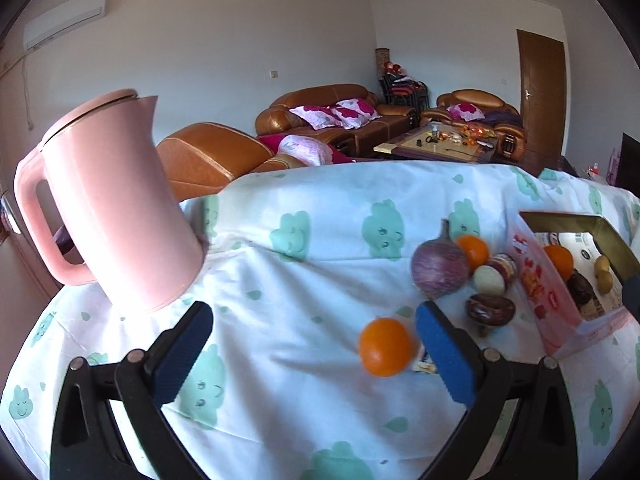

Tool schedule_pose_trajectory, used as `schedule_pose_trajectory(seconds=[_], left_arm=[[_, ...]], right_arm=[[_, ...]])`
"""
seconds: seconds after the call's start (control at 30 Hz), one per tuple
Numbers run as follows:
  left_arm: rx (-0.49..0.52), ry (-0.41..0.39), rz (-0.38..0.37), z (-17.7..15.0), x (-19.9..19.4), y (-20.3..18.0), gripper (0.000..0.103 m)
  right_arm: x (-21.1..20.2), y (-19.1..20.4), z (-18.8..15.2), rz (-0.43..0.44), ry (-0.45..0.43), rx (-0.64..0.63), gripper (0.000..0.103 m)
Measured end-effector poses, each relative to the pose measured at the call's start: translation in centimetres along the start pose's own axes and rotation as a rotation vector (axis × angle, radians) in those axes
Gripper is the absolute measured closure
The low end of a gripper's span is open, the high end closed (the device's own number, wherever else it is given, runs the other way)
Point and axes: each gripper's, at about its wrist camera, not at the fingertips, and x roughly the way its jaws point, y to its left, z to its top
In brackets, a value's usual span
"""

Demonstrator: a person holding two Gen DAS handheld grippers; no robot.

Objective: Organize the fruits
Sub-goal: 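Move the right gripper toward the cut sugarcane piece, then grasp the sugarcane piece with the right gripper while the left gripper grasps an orange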

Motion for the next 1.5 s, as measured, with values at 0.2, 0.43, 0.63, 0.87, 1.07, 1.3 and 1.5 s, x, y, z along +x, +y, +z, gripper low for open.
schedule_pose_trajectory(seconds=[0.2, 0.43, 0.63, 0.87, 1.07, 1.3, 1.5], left_arm=[[-0.105, 0.039, 0.088, 0.5, 1.3, 5.2, 0.000], [-0.127, 0.056, 0.104, 0.6, 1.6, 6.6, 0.000], [-0.121, 0.068, 0.096, 0.7, 1.6, 6.6, 0.000], [-0.124, 0.066, 0.087, 0.8, 1.6, 6.5, 0.000], [-0.141, 0.074, 0.080, 0.7, 1.5, 6.9, 0.000], [-0.129, 0.082, 0.063, 0.5, 1.6, 6.1, 0.000], [-0.120, 0.093, 0.057, 0.3, 2.0, 5.8, 0.000]], right_arm=[[1.9, 3.8, -0.4, 0.096, 0.084, -0.048, 0.042], [6.2, 8.0, -1.4, 0.246, 0.270, -0.019, 0.054], [9.8, 10.6, -2.0, 0.252, 0.377, 0.002, 0.054], [11.6, 11.6, -1.7, 0.259, 0.397, 0.020, 0.055], [11.7, 9.3, -2.3, 0.316, 0.452, 0.114, 0.064], [11.9, 9.9, -2.1, 0.245, 0.446, 0.064, 0.064], [12.5, 11.2, -1.7, 0.196, 0.440, 0.005, 0.067]])
